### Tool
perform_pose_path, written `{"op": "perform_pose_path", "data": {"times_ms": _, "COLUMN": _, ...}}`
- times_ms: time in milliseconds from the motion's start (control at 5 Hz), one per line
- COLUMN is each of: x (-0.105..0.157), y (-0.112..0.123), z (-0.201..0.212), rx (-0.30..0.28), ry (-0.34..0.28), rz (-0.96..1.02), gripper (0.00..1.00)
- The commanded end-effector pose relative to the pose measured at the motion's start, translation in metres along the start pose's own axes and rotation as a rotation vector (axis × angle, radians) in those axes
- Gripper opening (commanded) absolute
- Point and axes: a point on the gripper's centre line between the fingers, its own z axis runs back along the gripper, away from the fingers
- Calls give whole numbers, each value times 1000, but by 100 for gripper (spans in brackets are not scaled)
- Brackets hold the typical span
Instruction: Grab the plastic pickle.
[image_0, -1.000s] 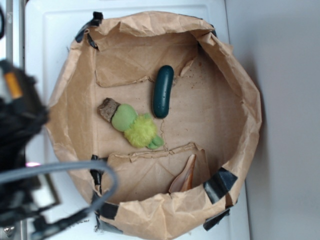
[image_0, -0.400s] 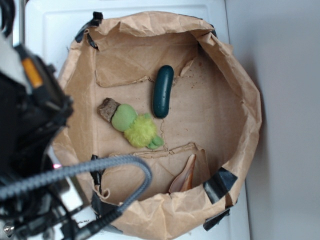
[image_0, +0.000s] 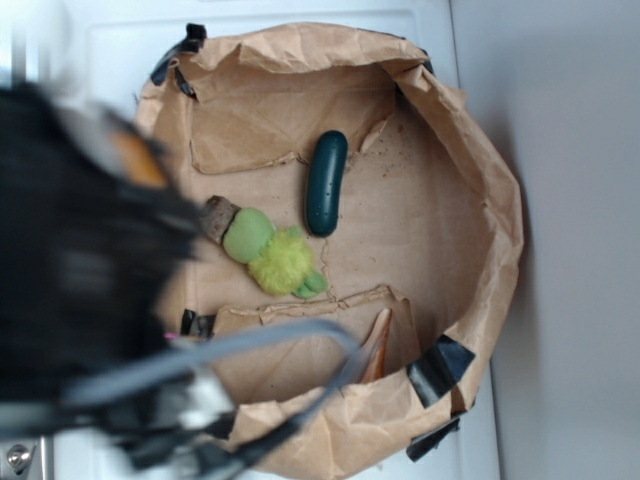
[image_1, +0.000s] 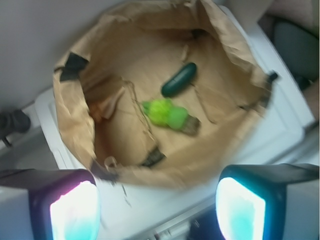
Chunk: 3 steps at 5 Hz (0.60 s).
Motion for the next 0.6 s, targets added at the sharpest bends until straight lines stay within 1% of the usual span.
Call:
{"op": "perform_pose_path", "data": {"times_ms": 0, "x": 49, "y": -1, "z": -57, "rx": 38, "ry": 9, "rz": 88, "gripper": 100}}
{"op": "perform_pose_path", "data": {"times_ms": 200, "x": 70, "y": 8, "z": -84, "rx": 84, "ry": 21, "rz": 115, "gripper": 100}}
{"op": "perform_pose_path", "data": {"times_ms": 400, "x": 84, "y": 24, "z": -101, "rx": 61, "ry": -52, "rz": 223, "gripper": 100}}
